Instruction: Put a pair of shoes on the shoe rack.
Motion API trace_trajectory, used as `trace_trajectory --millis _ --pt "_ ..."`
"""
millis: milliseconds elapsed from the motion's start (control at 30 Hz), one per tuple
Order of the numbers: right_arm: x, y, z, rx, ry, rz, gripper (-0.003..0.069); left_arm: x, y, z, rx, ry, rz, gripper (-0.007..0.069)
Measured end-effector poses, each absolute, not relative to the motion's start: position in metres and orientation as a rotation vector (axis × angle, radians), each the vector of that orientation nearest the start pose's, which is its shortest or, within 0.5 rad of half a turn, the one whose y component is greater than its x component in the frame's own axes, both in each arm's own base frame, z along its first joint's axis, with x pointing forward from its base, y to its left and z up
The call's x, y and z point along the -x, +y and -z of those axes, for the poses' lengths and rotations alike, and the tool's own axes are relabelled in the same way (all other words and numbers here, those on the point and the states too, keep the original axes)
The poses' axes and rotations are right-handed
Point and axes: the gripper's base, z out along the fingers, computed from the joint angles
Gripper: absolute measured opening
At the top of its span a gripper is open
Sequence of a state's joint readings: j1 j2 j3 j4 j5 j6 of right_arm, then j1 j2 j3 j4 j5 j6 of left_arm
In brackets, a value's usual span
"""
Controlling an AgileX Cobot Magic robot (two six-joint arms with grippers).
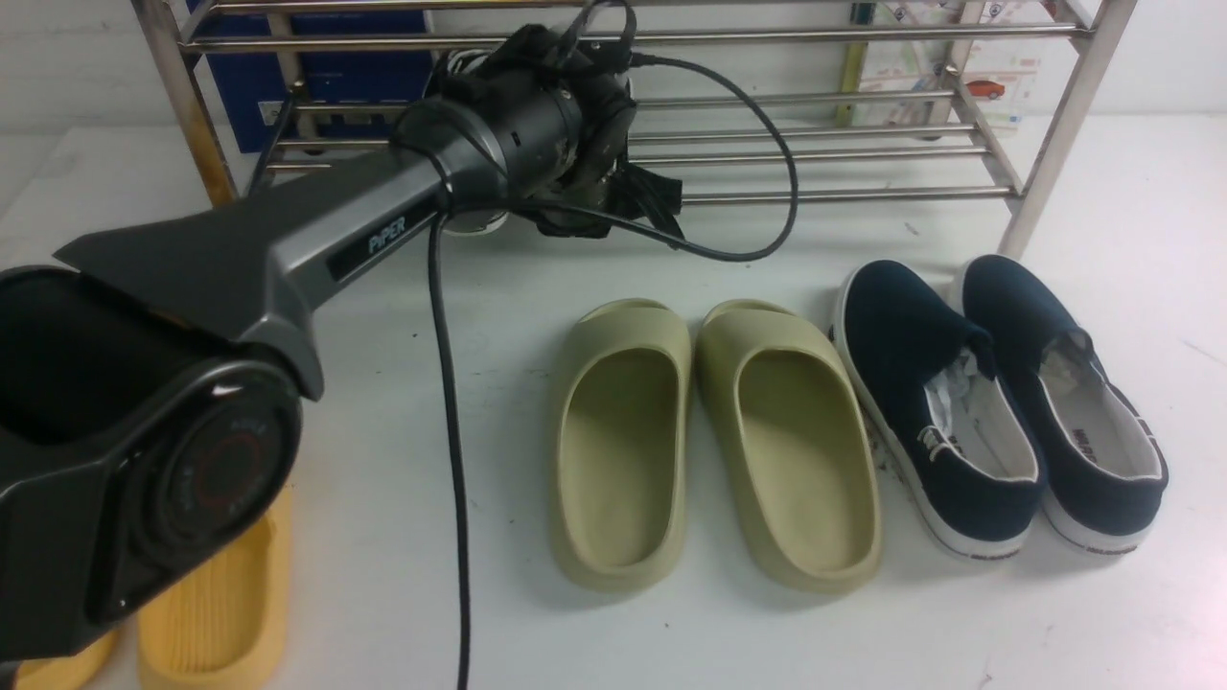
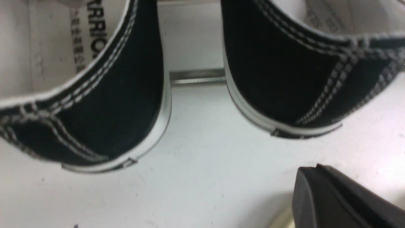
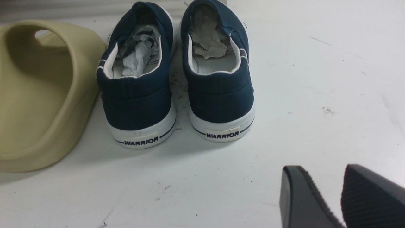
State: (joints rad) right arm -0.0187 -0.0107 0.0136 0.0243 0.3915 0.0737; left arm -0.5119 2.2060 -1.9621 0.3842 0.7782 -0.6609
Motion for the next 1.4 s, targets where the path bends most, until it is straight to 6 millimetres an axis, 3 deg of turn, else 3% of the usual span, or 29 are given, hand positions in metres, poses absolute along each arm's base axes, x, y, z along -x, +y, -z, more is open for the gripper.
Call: trace_trajectory --millis 133,300,433,500,533,633,667,700,833,967,1167,1400 --pt "-0.052 0.0 -0.174 -0.101 1.876 -0.062 0.0239 -0.441 -0.23 -0.25 -0.036 2.483 0.105 -0.0013" --pt "-0.052 0.0 -0.174 -0.101 1.876 -0.062 0.0239 -0.414 -0.228 -0.279 -0.055 2.599 0.176 -0.0013" --pt "-0.052 0.0 -0.174 -0.101 1.876 -0.062 0.0239 -0.37 -0.212 -0.315 -0.119 2.623 0.256 -0.0013" --pt "-0.052 0.0 -0.174 -0.101 1.876 -0.062 0.0239 -0.358 -0.205 -0.317 -0.123 2.627 0.261 -0.0013" --pt "-0.052 0.0 -0.174 -0.101 1.876 -0.062 0.0239 -0.335 -0.192 -0.329 -0.123 2.601 0.282 -0.0013" --pt "-0.052 0.0 -0.174 -0.101 1.876 -0.062 0.0239 -0.294 -0.169 -0.333 -0.122 2.564 0.317 -0.0013" --pt "-0.052 0.0 -0.174 -0.101 1.876 -0.062 0.0239 -0.288 -0.166 -0.338 -0.12 2.547 0.329 -0.0013" --pt "-0.052 0.0 -0.174 -0.101 1.876 -0.062 0.0239 -0.267 -0.154 -0.34 -0.117 2.511 0.36 -0.0013" --pt "-0.052 0.0 -0.174 -0.101 1.876 -0.062 0.0239 -0.211 -0.123 -0.334 -0.106 2.374 0.453 -0.0013" --pt "-0.052 0.0 -0.174 -0.101 1.876 -0.062 0.0239 -0.171 -0.1 -0.319 -0.076 2.235 0.541 -0.0013" --pt "-0.052 0.0 -0.174 -0.101 1.876 -0.062 0.0239 -0.147 -0.086 -0.298 -0.05 2.109 0.616 -0.0013" --pt "-0.052 0.0 -0.174 -0.101 1.876 -0.062 0.0239 -0.141 -0.083 -0.278 -0.057 2.157 0.591 -0.0013"
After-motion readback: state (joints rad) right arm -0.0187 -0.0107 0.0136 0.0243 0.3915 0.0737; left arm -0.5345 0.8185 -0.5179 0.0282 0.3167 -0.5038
